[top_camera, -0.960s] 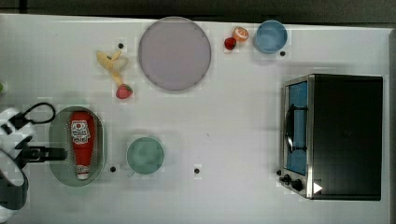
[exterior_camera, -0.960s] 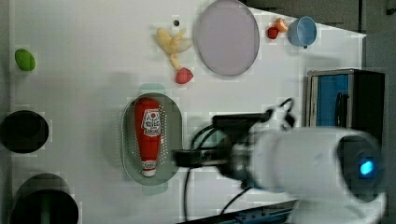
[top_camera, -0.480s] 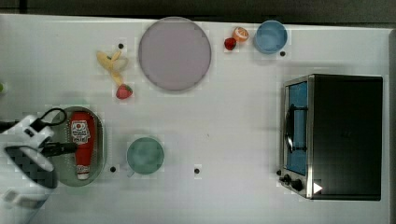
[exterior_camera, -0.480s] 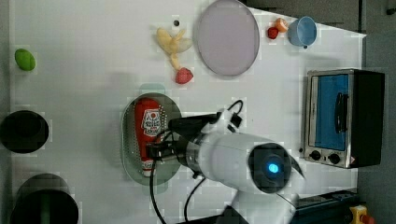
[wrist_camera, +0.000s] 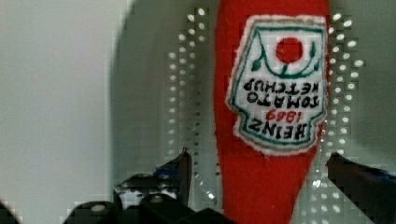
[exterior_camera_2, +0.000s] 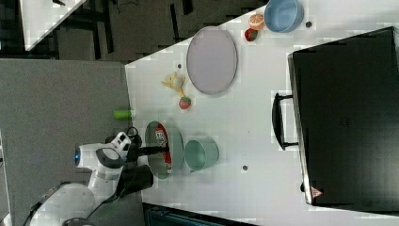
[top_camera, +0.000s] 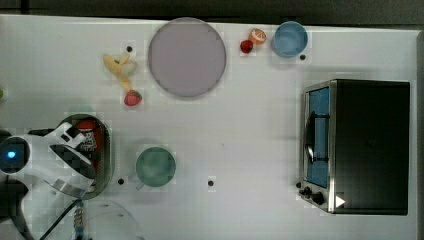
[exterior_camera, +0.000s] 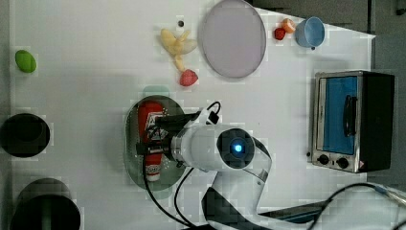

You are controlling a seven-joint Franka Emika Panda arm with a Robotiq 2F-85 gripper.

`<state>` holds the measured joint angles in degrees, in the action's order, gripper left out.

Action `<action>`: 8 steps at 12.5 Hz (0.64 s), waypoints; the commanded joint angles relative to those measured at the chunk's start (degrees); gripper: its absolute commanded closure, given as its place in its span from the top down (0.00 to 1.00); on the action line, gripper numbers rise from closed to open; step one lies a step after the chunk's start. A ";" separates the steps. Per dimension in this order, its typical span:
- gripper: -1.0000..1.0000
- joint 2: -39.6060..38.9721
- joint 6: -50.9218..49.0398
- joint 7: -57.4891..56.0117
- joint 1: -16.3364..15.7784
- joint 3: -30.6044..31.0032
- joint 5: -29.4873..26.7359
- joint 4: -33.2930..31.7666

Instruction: Pick ketchup from strainer and place it on the table

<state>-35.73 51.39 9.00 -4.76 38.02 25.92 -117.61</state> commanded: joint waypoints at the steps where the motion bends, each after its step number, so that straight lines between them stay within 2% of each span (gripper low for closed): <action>1: 1.00 -1.21 3.41 8.00 0.14 -0.12 2.81 0.80; 3: 1.00 -3.42 3.85 8.86 -0.46 -0.94 4.99 1.82; 4: 0.96 -4.04 3.81 8.88 -0.77 -1.32 5.81 2.38; 7: 0.60 -3.92 3.80 8.89 -1.04 -1.63 6.01 2.74; 8: 0.60 -3.41 3.41 8.89 -0.94 -1.65 6.03 2.62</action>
<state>-40.12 54.16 15.21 -5.68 36.34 31.98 -117.17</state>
